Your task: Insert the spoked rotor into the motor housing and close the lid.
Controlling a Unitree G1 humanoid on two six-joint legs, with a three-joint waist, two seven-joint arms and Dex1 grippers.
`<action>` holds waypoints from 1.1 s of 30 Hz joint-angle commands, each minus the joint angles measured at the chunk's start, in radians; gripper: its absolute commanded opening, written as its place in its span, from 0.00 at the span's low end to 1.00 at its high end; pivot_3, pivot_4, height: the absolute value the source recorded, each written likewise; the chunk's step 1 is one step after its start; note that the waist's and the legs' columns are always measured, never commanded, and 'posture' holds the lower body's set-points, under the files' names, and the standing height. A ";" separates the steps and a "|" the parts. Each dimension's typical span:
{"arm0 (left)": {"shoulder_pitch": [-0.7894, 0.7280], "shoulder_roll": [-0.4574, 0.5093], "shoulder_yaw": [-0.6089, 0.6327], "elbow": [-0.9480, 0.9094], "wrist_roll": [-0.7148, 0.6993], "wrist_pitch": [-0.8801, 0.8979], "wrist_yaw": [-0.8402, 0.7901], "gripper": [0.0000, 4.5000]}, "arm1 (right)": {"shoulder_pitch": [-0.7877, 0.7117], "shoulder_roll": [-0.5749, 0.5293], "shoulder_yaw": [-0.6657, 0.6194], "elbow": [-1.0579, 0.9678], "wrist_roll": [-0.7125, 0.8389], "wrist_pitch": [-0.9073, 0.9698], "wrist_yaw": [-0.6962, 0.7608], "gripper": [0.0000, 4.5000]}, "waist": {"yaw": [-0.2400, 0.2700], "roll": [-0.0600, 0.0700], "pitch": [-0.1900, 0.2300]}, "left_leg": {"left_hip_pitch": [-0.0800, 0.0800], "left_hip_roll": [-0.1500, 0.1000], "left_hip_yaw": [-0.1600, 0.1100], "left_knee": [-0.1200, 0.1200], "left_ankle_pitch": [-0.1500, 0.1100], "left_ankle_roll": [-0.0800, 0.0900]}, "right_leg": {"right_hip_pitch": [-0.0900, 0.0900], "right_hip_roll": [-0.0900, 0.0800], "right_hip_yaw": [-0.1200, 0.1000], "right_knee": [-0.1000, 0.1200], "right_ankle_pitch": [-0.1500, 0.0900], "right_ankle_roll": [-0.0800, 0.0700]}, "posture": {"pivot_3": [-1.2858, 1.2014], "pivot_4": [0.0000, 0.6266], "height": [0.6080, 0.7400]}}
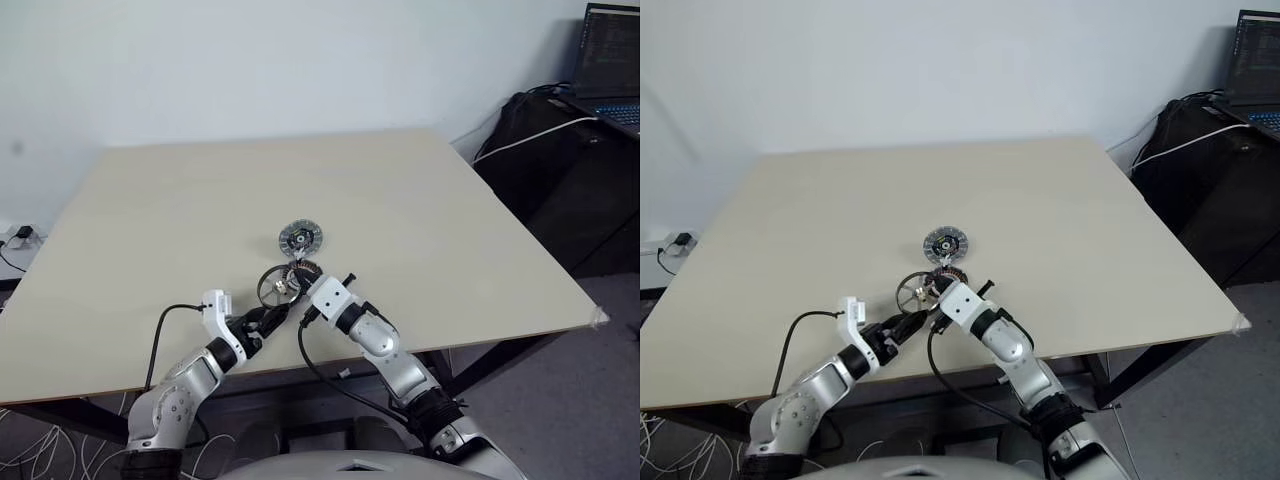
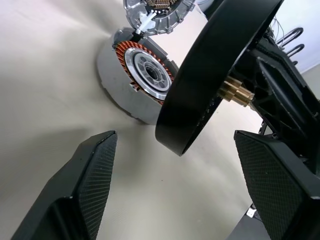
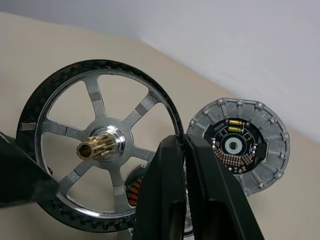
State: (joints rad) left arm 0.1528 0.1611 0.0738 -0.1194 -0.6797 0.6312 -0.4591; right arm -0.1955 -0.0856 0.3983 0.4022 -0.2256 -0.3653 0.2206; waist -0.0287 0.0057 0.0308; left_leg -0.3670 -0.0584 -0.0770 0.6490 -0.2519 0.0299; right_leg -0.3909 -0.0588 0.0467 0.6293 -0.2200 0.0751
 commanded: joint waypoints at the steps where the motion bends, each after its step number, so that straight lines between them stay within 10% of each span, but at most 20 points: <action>1: -0.001 0.008 0.015 -0.050 -0.020 0.007 -0.012 0.87 | -0.011 0.006 -0.019 -0.033 0.006 -0.004 0.000 0.00 | 0.000 0.000 0.000 | 0.000 0.000 0.000 0.000 0.000 0.000 | 0.000 0.000 0.000 0.000 0.000 0.000 | 0.52 0.00 1.00; 8: 0.000 0.010 0.024 -0.051 -0.027 0.006 -0.015 0.79 | -0.009 0.007 -0.016 -0.032 -0.001 0.002 0.002 0.00 | 0.001 0.000 0.000 | 0.000 0.000 0.000 0.000 0.000 0.000 | 0.000 0.000 0.000 0.000 0.000 0.000 | 0.52 0.00 1.00; 19: -0.006 0.012 0.032 -0.049 -0.027 0.013 -0.022 0.04 | -0.009 0.008 -0.014 -0.034 -0.005 0.008 0.006 0.00 | 0.001 0.000 0.000 | 0.000 0.000 0.000 0.000 0.000 0.000 | 0.000 0.000 0.000 0.000 0.000 0.000 | 0.52 0.00 1.00; 33: 0.005 0.004 0.037 -0.051 -0.018 0.003 -0.015 0.04 | -0.004 0.003 -0.008 -0.041 -0.027 0.008 -0.008 0.00 | 0.001 0.000 0.000 | 0.000 0.000 0.000 0.000 -0.001 -0.001 | 0.000 0.000 0.000 0.000 0.000 0.000 | 0.52 0.00 1.00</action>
State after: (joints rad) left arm 0.1639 0.1629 0.1081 -0.1220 -0.6863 0.6475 -0.4578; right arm -0.1906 -0.0798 0.4027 0.3902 -0.2421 -0.3597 0.2233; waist -0.0273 0.0055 0.0309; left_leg -0.3670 -0.0584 -0.0770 0.6487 -0.2527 0.0284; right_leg -0.3911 -0.0591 0.0464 0.6292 -0.2202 0.0750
